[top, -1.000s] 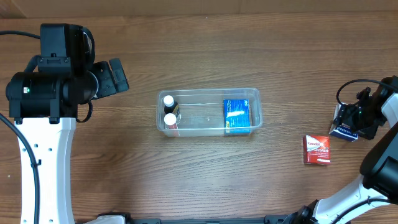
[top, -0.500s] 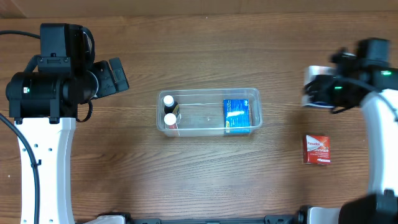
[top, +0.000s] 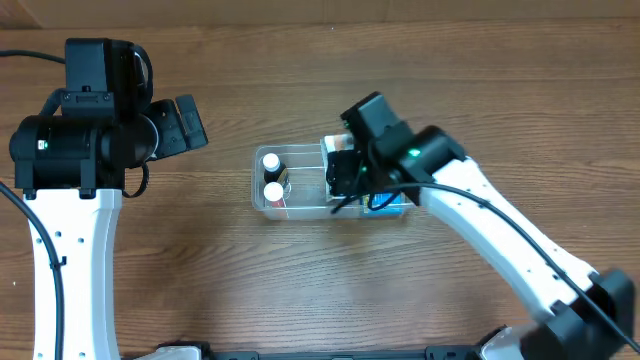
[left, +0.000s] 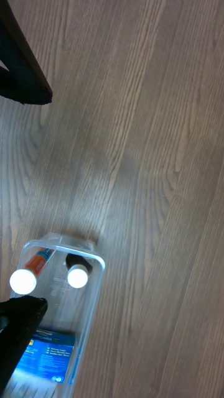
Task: Pack container
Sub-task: 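Place the white plaster box into the container beside the blue box, then grasp the red Panadol box with the right gripper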
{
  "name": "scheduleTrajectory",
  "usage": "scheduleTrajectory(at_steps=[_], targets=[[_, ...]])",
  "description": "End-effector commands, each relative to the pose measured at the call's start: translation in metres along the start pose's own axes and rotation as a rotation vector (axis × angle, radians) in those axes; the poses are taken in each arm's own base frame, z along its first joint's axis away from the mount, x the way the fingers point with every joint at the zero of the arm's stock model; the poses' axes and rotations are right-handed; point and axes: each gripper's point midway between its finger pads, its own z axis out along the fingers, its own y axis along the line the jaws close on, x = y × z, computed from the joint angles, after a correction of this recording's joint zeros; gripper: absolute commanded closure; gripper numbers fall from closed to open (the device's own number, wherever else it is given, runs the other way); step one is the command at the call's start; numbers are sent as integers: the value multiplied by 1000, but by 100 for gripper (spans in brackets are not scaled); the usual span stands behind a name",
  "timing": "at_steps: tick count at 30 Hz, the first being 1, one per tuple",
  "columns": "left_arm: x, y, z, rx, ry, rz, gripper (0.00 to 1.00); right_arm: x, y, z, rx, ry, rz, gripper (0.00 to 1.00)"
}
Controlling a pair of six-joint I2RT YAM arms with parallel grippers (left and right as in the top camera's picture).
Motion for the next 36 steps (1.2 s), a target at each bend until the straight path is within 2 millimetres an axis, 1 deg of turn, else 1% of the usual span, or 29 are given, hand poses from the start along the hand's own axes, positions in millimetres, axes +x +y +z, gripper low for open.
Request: scheduleTrajectory(at_steps=[1, 5, 8, 10, 12, 13, 14, 21, 23, 24, 25, 26, 27, 28, 29, 30, 31, 32, 33, 34, 35, 36], targets=[[-3, 3, -3, -14, -9, 15, 0, -1, -8, 29, 62, 41, 82, 31], [-2, 4, -3, -15, -6, 15, 0, 5, -16, 63, 104, 104, 89, 31], [-2, 4, -3, -15, -6, 15, 0, 4, -17, 71, 106, 107, 89, 31], [-2, 4, -3, -15, -6, 15, 0, 4, -17, 73, 107, 109, 90, 30], [-2, 4, -3, -15, -6, 15, 0, 4, -17, 73, 107, 109, 89, 23], [-2, 4, -3, -15, -6, 15, 0, 4, -17, 73, 107, 110, 89, 15], [-2, 4, -3, -15, -6, 15, 0, 4, -17, 73, 107, 110, 90, 0], [-2, 4, -3, -15, -6, 15, 0, 4, -19, 70, 118, 106, 89, 0], [-1, 4, -3, -16, -3, 15, 0, -3, -31, 50, 184, 67, 104, 0], [-1, 4, -3, -16, -3, 15, 0, -9, -41, 36, 235, 26, 133, 0], [-1, 4, -3, -16, -3, 15, 0, -19, -55, 11, 305, -50, 171, 0], [-1, 4, -3, -16, -3, 15, 0, -29, -72, -26, 366, -156, 232, 0], [-1, 4, -3, -16, -3, 15, 0, -35, -85, -58, 374, -231, 278, 0], [-1, 4, -3, -16, -4, 15, 0, -35, -93, -79, 357, -264, 312, 0], [-1, 4, -3, -16, -4, 15, 0, -27, -108, -107, 332, -283, 379, 0], [-1, 4, -3, -16, -3, 15, 0, -18, -118, -122, 331, -282, 417, 0], [-1, 4, -3, -16, -3, 15, 0, -3, -129, -142, 344, -283, 448, 0], [-1, 4, -3, -15, -3, 15, 0, 9, -137, -156, 351, -286, 466, 0], [-1, 4, -3, -15, -4, 15, 0, 21, -145, -166, 359, -293, 483, 0], [-1, 4, -3, -15, -4, 15, 0, 33, -156, -172, 374, -293, 513, 0], [-2, 4, -3, -15, -4, 15, 0, 46, -170, -173, 397, -282, 542, 0], [-2, 4, -3, -15, -6, 15, 0, 53, -176, -170, 399, -263, 544, 0]])
